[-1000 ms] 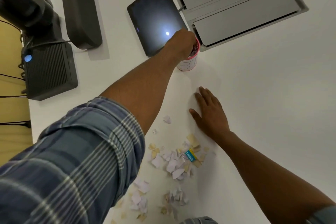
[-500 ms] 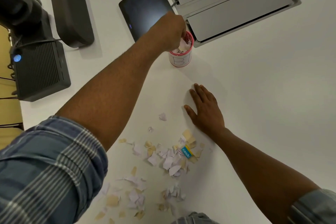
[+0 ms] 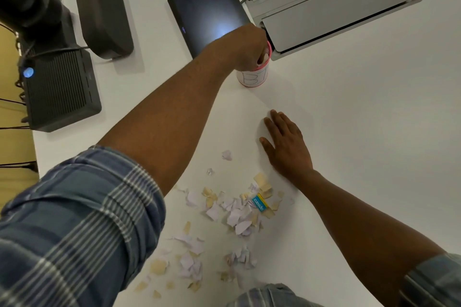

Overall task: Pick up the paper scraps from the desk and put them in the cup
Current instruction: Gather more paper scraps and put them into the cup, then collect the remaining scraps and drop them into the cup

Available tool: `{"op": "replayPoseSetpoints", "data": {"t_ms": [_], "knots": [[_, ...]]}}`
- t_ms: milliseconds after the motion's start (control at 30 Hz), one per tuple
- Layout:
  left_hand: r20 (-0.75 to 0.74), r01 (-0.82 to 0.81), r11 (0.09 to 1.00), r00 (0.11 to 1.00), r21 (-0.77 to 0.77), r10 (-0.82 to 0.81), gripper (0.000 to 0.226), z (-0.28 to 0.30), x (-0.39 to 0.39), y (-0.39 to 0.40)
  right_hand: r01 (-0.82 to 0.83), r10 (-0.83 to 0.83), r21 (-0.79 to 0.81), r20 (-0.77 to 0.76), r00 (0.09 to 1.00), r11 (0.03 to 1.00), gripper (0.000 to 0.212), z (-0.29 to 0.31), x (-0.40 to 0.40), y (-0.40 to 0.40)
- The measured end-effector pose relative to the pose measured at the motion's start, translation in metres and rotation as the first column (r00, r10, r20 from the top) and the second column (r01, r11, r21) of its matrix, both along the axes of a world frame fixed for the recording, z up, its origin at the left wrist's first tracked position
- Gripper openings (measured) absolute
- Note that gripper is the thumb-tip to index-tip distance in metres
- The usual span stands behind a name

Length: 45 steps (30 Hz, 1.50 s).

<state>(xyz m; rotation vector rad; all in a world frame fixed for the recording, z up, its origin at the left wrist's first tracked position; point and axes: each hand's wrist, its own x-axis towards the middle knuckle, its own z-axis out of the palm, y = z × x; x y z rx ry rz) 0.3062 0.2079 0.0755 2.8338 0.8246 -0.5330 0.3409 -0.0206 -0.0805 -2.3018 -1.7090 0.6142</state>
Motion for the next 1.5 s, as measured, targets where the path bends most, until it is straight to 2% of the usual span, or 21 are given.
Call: {"op": "replayPoseSetpoints", "data": {"t_ms": [133,167,267,333,433,633,700,767,833,933,1000,1167,1300,1400,1500], "knots": [[0.209,-0.192,0.980,0.958,-0.053,0.199,0.040,0.010,-0.030,-0.014,-0.018,0.020,0.035,-0.065,0.998,0.999,0.052,0.008,0.004,0.003],[0.274,-0.251,0.965,0.925,-0.080,0.263,0.043,0.012,-0.043,-0.020,-0.014,0.018,0.044,-0.106,0.994,0.999,0.050,0.013,0.005,0.003],[0.502,-0.371,0.904,0.753,-0.211,0.426,0.049,0.006,-0.099,-0.059,0.012,-0.002,0.057,-0.176,0.984,0.998,0.043,0.024,0.003,-0.007],[0.537,-0.398,0.868,0.681,-0.298,0.497,0.045,-0.006,-0.144,-0.098,0.051,-0.045,0.028,-0.180,0.983,0.998,0.041,0.032,-0.004,-0.021],[0.467,-0.504,0.784,0.630,-0.362,0.620,0.039,-0.035,-0.213,-0.154,0.009,-0.012,-0.024,-0.157,0.988,1.000,0.049,0.039,-0.016,-0.047],[0.230,-0.769,0.534,0.482,-0.351,0.846,0.038,-0.070,-0.323,-0.246,-0.043,0.024,-0.140,-0.135,0.991,0.989,0.078,0.043,-0.033,-0.082],[0.196,-0.808,0.491,0.450,-0.325,0.871,0.041,-0.075,-0.342,-0.268,-0.064,0.041,-0.170,-0.136,0.990,0.983,0.087,0.044,-0.038,-0.087],[0.142,-0.846,0.463,0.440,-0.263,0.886,0.056,-0.077,-0.353,-0.284,-0.112,0.089,-0.190,-0.124,0.988,0.975,0.096,0.046,-0.044,-0.089],[-0.013,-0.890,0.409,0.419,-0.200,0.908,0.079,-0.078,-0.356,-0.293,-0.159,0.139,-0.226,-0.101,0.985,0.961,0.101,0.048,-0.052,-0.088],[-0.185,-0.913,0.350,0.388,-0.208,0.903,0.103,-0.081,-0.349,-0.305,-0.233,0.227,-0.269,-0.056,0.972,0.935,0.100,0.051,-0.068,-0.089],[-0.181,-0.898,0.360,0.410,-0.252,0.894,0.108,-0.085,-0.338,-0.314,-0.271,0.273,-0.276,-0.034,0.962,0.922,0.091,0.053,-0.078,-0.091],[-0.043,-0.825,0.467,0.505,-0.320,0.862,0.107,-0.093,-0.306,-0.328,-0.356,0.375,-0.268,0.019,0.927,0.895,0.057,0.060,-0.095,-0.096],[0.045,-0.775,0.548,0.564,-0.314,0.824,0.076,-0.098,-0.286,-0.331,-0.447,0.478,-0.239,0.094,0.873,0.862,0.034,0.064,-0.101,-0.099],[0.160,-0.719,0.616,0.600,-0.321,0.784,0.049,-0.101,-0.279,-0.327,-0.471,0.498,-0.215,0.088,0.863,0.855,0.030,0.066,-0.103,-0.098],[0.195,-0.679,0.634,0.610,-0.370,0.768,0.034,-0.102,-0.279,-0.317,-0.486,0.509,-0.195,0.096,0.855,0.852,0.020,0.066,-0.100,-0.095]]}}
